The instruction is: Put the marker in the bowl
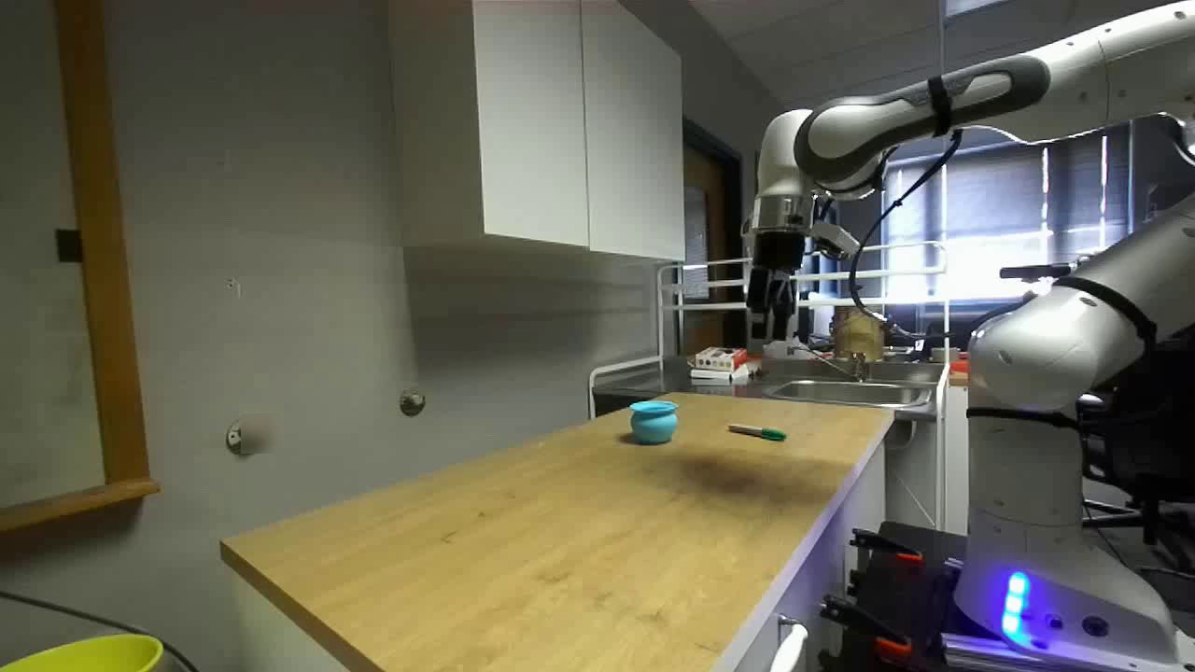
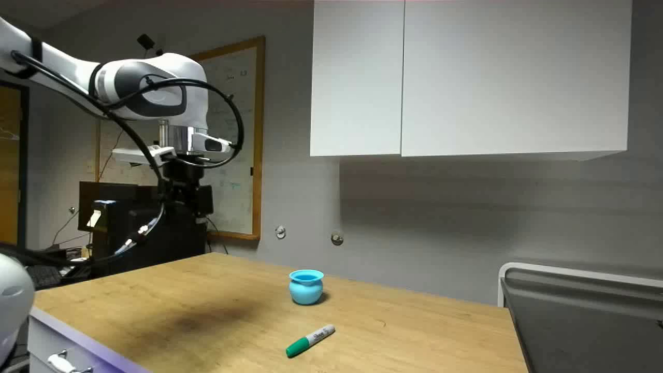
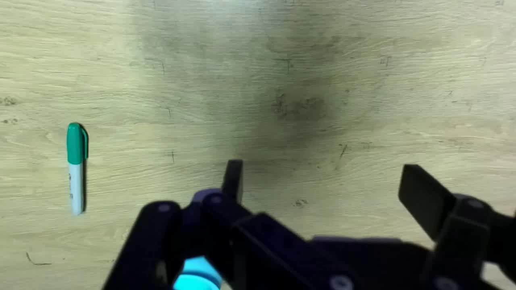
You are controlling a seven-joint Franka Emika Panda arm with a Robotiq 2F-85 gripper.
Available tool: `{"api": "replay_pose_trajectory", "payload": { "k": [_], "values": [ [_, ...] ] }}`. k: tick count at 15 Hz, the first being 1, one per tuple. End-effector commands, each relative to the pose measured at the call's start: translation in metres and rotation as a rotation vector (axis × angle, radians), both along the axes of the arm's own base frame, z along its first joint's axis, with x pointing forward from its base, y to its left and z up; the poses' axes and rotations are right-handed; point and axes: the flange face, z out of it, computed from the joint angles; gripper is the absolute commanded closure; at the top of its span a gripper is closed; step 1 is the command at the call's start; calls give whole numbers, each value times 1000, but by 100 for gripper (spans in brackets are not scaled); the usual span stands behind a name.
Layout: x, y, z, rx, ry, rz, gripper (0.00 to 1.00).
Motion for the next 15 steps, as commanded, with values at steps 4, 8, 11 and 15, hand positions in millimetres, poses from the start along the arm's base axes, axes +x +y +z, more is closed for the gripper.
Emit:
{"api": "replay_pose_trajectory", "payload": {
  "k": [4,8,11,15],
  "values": [
    [0,0,1,0,1,0,0],
    [0,0,1,0,1,0,0],
    [-2,7,-7,-17,15,9,0],
    [12,3,-26,-33,42,9,0]
  ]
}}
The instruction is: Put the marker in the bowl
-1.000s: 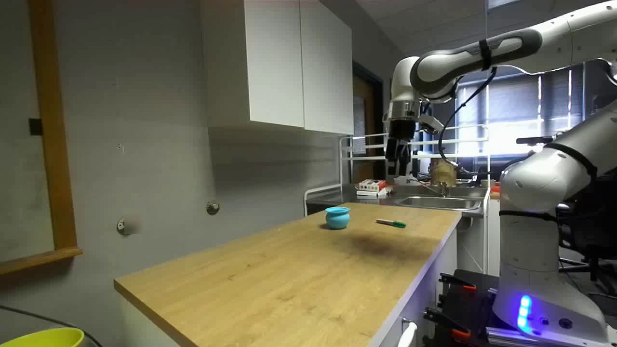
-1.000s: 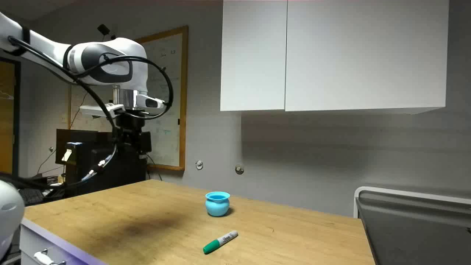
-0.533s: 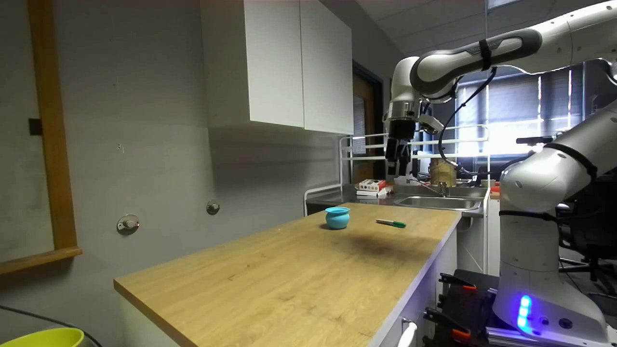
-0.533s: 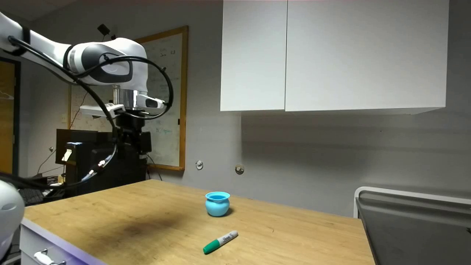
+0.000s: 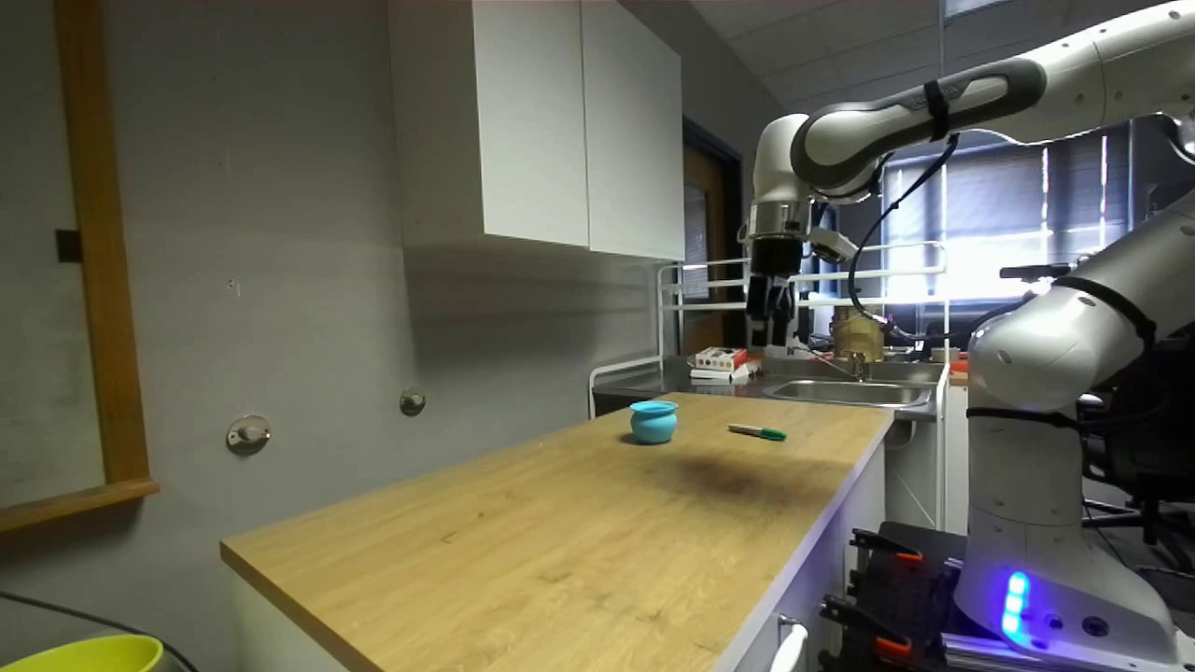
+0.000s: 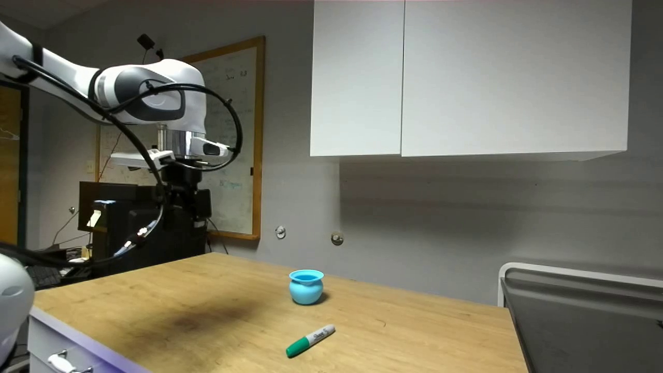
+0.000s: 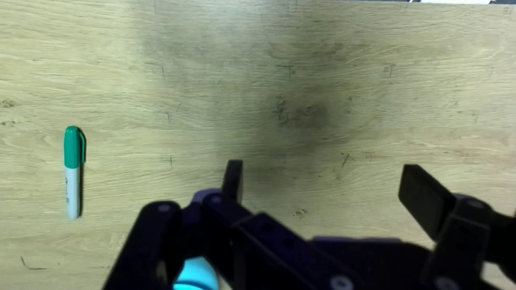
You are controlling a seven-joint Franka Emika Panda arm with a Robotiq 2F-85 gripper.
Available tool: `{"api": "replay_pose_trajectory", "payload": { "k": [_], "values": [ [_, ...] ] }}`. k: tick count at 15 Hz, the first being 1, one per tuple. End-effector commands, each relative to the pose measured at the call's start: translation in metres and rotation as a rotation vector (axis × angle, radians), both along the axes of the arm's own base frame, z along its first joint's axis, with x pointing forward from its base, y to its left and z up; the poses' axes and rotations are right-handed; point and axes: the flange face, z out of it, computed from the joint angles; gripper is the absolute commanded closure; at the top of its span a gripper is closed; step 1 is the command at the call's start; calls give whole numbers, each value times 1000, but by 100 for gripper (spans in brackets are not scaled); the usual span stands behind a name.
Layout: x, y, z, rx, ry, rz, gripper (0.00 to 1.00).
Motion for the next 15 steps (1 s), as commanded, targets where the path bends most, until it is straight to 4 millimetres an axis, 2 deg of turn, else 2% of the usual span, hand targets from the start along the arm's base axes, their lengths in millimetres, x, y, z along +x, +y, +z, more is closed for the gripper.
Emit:
{"api": "replay_pose_trajectory", "payload": {
  "k": [1,4,10,15],
  "values": [
    [16,-11,-24,-11,32,-13,0],
    [32,-35,-48,-17,51,-46,0],
    [81,-125,-94,-20,69,-125,0],
    [121,-174,-125,-28,89,-128,0]
  ]
}}
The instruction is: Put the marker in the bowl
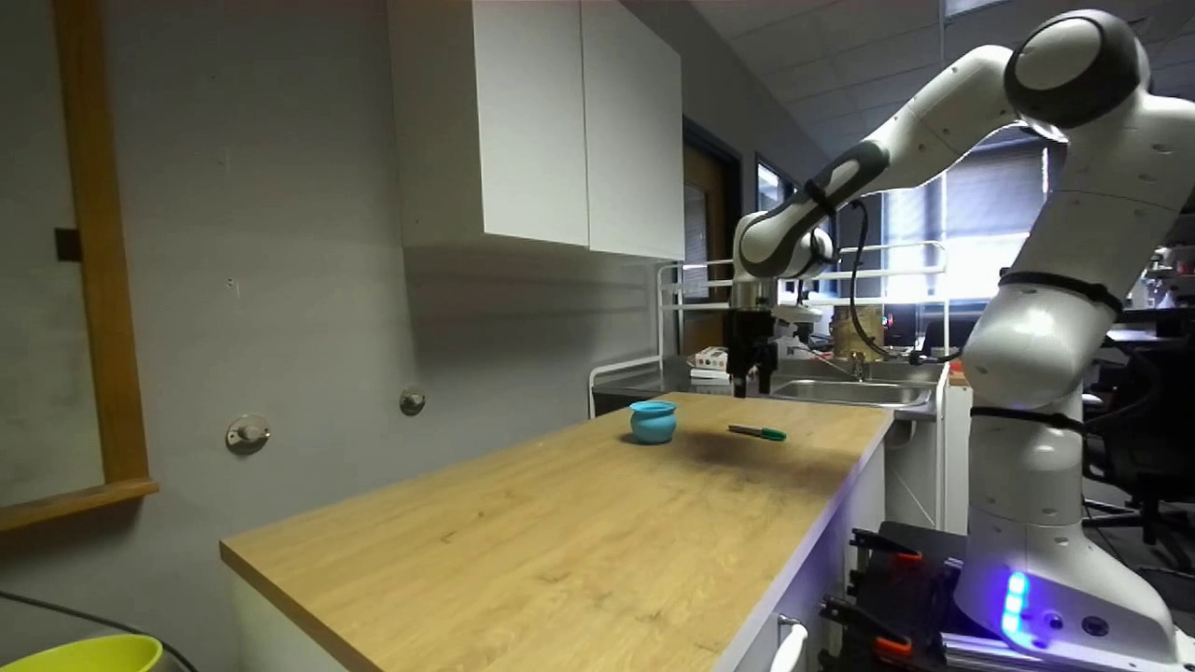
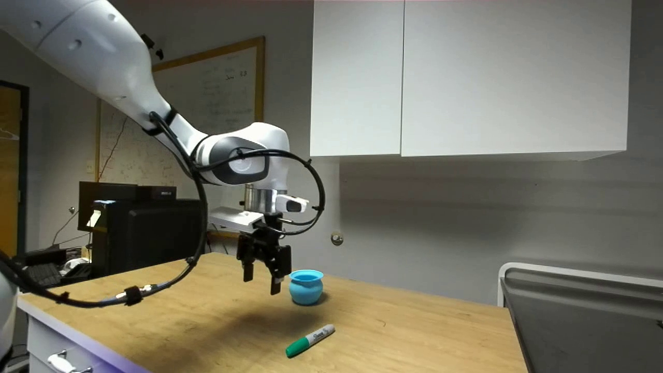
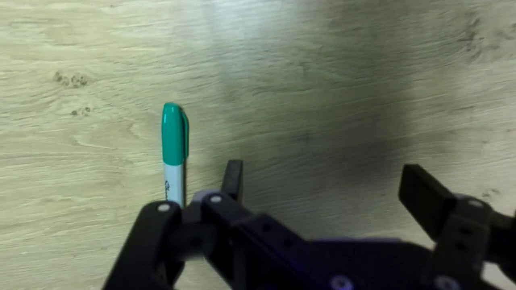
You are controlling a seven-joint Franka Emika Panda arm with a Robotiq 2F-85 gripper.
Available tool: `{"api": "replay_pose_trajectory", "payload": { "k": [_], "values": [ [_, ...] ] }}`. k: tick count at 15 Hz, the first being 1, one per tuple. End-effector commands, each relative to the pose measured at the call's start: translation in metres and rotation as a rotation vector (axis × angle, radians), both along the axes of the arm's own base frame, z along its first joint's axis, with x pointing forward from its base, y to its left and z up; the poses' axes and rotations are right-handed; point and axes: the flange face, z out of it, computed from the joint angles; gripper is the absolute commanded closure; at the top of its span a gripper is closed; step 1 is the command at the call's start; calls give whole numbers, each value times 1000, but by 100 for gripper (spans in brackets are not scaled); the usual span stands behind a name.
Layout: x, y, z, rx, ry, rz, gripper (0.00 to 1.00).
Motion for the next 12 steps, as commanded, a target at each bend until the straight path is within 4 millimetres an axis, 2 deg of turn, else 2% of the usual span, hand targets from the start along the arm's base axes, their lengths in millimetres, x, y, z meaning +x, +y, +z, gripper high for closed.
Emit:
{"api": "replay_pose_trajectory", "payload": {
  "k": [1,4,7,10,12],
  "values": [
    [41,-31,-19,-26,38,29,0],
    [63,-55,-30,-73,72,51,0],
    [76,-86,-40,-112,103,44,0],
    [78,-115,-54,-97,122,13,0],
    [76,-124,-65,-70,132,7,0]
  ]
}}
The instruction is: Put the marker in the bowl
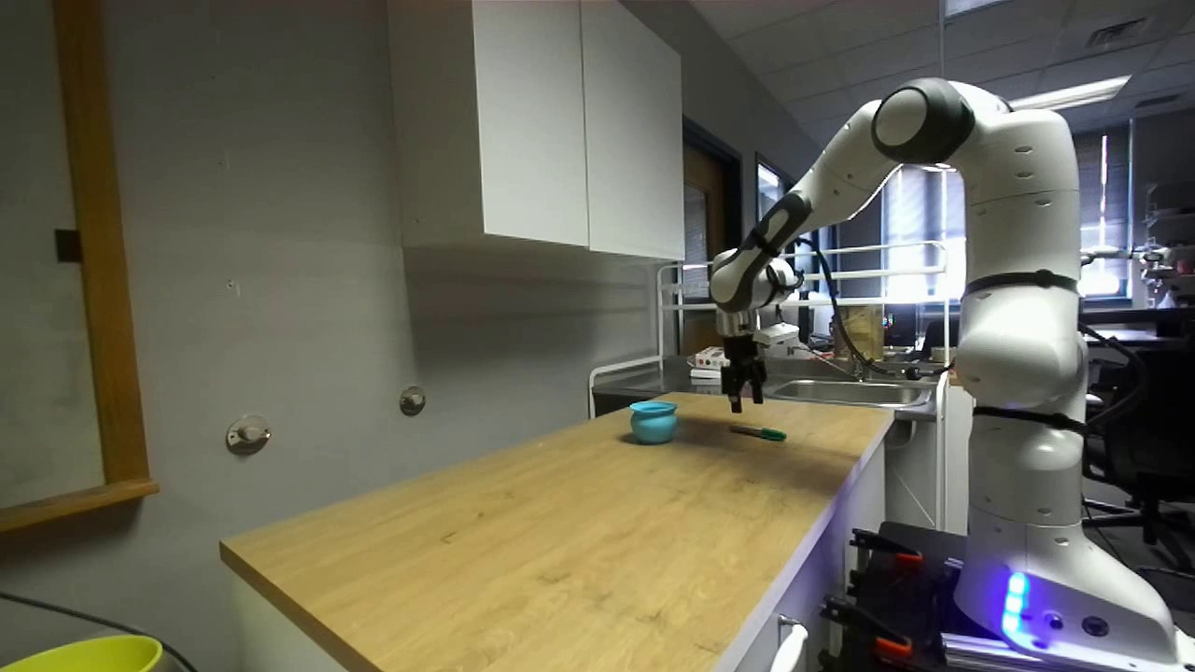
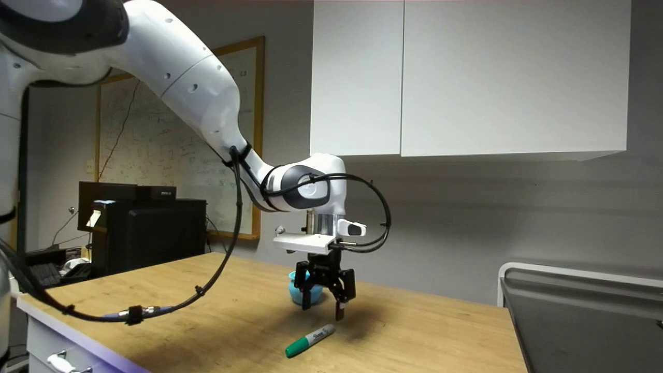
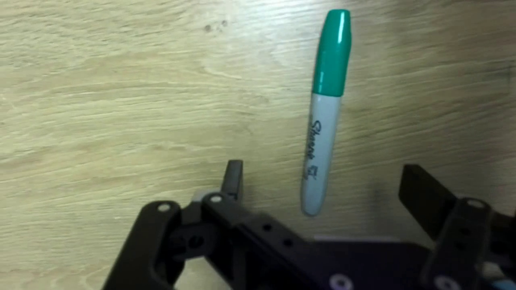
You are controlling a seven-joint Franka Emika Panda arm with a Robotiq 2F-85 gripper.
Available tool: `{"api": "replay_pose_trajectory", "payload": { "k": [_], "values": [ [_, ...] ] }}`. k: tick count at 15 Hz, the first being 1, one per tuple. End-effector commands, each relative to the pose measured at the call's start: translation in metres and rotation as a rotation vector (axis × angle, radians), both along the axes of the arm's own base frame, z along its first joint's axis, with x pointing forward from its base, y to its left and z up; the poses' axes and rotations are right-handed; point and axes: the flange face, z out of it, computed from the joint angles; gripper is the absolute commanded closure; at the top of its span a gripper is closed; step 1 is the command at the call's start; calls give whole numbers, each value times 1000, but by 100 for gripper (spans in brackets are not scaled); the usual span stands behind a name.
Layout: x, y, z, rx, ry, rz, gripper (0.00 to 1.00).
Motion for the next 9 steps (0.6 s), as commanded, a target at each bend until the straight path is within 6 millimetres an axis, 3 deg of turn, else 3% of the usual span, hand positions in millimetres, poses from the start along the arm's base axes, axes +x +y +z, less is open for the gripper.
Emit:
{"api": "replay_pose_trajectory", "payload": {
  "k": [1,9],
  "values": [
    [4,-16,-19,43,19,3,0],
    [8,11,-39,142,8,37,0]
  ]
}}
